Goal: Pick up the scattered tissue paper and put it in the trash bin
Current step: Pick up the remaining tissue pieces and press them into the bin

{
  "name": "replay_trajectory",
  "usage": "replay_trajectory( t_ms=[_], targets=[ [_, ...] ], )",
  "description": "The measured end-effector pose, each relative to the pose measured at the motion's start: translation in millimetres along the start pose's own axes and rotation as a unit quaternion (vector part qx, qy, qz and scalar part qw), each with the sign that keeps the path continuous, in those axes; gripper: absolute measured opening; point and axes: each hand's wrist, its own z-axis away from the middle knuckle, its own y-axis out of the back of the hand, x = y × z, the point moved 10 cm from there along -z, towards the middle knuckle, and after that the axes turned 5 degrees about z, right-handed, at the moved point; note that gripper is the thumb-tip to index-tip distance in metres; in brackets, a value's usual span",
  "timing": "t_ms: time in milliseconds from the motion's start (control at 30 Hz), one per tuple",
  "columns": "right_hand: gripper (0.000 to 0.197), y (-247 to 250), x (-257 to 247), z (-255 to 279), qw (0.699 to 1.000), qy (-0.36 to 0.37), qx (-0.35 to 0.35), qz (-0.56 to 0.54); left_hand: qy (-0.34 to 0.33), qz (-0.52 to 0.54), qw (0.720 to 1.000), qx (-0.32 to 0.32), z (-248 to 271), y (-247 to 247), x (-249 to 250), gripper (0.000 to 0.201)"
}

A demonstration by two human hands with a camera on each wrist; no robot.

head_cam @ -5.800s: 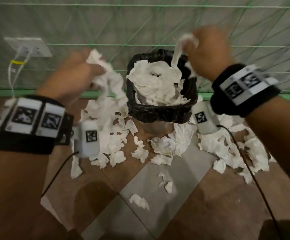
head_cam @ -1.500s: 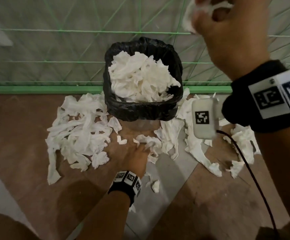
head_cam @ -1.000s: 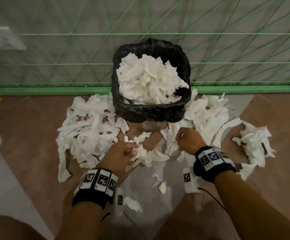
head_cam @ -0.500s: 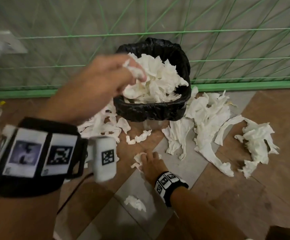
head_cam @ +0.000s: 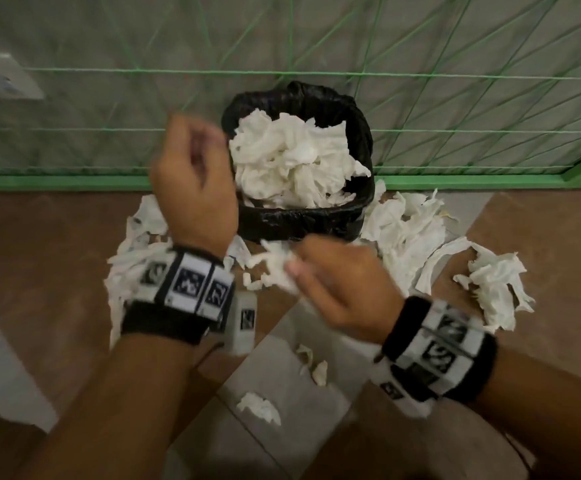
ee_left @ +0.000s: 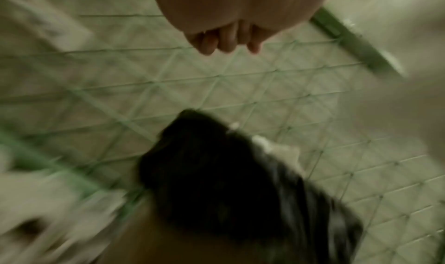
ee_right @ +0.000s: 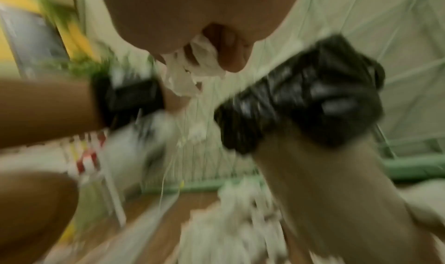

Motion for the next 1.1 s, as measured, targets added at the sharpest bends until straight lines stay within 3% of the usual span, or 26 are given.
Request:
replay_trajectory(
  t_ms=[67,133,167,200,267,333,367,400,467,567,600,633,667,700,733,800,833,900,967,1000,1100],
  targets=[
    [0.024,55,3,-26,0.993,-0.014,0.118,-0.003,0.03,-0.059,0.997,-0.026,47,17,-29,0.014],
    [0.023,94,15,-50,0.981,-0.038,0.191,0.027,0.086,-0.158,0.974,-0.14,101,12,-68,0.016],
    [0.022,105,24,-61,0.975,-0.054,0.208,0.049,0.116,-0.207,0.946,-0.22,129,4,-85,0.017],
    [0.019,112,33,-72,0.971,-0.069,0.217,0.066,0.142,-0.253,0.906,-0.309,159,-4,-103,0.016],
    [0.023,111,52,-91,0.972,-0.103,0.194,0.079,0.123,-0.324,0.796,-0.497,224,-20,-124,0.012],
    [0.035,91,67,-108,0.981,-0.131,0.1,0.099,0.08,-0.336,0.672,-0.655,289,-20,-140,0.047],
    [0.041,76,73,-112,0.982,-0.148,0.034,0.116,0.058,-0.359,0.6,-0.713,315,-14,-149,0.064],
    [0.049,60,78,-112,0.978,-0.164,-0.028,0.127,0.032,-0.382,0.554,-0.739,328,-8,-154,0.073],
    [0.055,48,81,-106,0.973,-0.184,-0.056,0.131,-0.018,-0.422,0.519,-0.743,334,-4,-158,0.067],
    [0.041,77,63,-96,0.973,-0.166,0.131,0.092,-0.046,-0.396,0.527,-0.75,332,-9,-150,0.044],
    [0.037,84,54,-88,0.969,-0.147,0.186,0.073,-0.043,-0.39,0.547,-0.739,326,-12,-149,0.04],
    [0.034,85,45,-80,0.968,-0.126,0.211,0.059,-0.046,-0.382,0.584,-0.714,318,-16,-152,0.036],
    [0.031,77,36,-70,0.973,-0.104,0.203,0.047,0.002,-0.384,0.612,-0.691,307,-12,-161,0.033],
    [0.029,61,27,-60,0.981,-0.083,0.171,0.031,0.035,-0.374,0.666,-0.644,293,-12,-172,0.03],
    [0.027,38,21,-48,0.991,-0.065,0.12,0.012,0.076,-0.385,0.688,-0.61,278,-4,-179,0.026],
    [0.024,-22,15,-17,0.999,-0.046,-0.02,-0.007,0.153,-0.316,0.792,-0.498,239,8,-166,0.03],
    [0.024,-57,20,3,0.993,-0.05,-0.108,0.009,0.166,-0.3,0.843,-0.413,212,20,-158,0.03],
    [0.032,-128,46,58,0.948,-0.083,-0.298,0.079,0.154,-0.265,0.92,-0.245,152,46,-123,0.016],
    [0.06,-177,77,120,0.88,-0.14,-0.442,0.101,0.106,-0.195,0.967,-0.122,98,62,-87,0.019],
    [0.071,-192,86,144,0.857,-0.158,-0.481,0.094,0.073,-0.165,0.98,-0.084,77,66,-70,0.019],
    [0.071,-214,90,178,0.855,-0.128,-0.493,0.094,-0.016,-0.094,0.995,-0.034,23,56,-22,0.013]
  ],
)
